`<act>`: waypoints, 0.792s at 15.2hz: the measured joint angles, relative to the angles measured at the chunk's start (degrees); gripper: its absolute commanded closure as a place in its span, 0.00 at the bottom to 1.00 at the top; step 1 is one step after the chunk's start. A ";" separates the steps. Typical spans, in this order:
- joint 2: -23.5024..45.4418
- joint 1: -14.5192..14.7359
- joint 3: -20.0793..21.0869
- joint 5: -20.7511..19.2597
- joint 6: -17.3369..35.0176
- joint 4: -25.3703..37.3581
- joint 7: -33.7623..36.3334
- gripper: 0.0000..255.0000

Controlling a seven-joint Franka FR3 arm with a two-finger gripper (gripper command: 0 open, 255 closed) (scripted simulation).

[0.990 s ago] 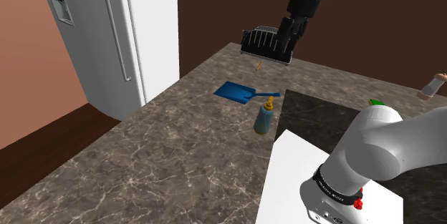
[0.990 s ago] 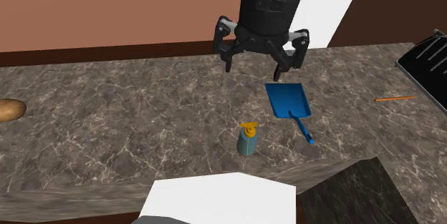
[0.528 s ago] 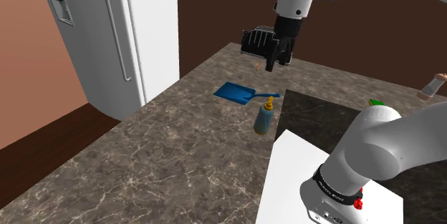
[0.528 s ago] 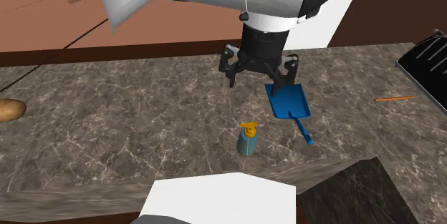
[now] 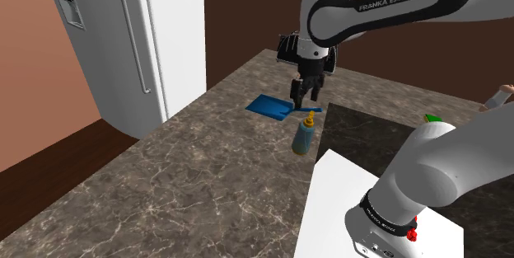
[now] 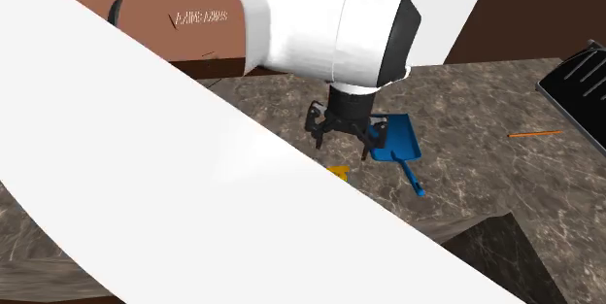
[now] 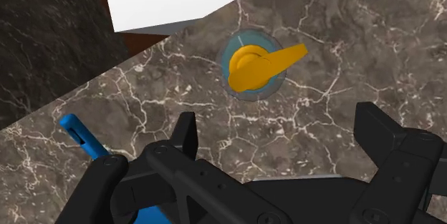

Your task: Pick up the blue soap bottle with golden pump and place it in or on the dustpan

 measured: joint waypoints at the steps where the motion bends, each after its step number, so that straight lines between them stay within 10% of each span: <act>1: 1.07 -0.12 0.17 -0.21 0.90 -0.79 0.58 0.00; 12: 8.44 -1.02 -0.10 -1.61 11.17 -6.74 2.11 0.00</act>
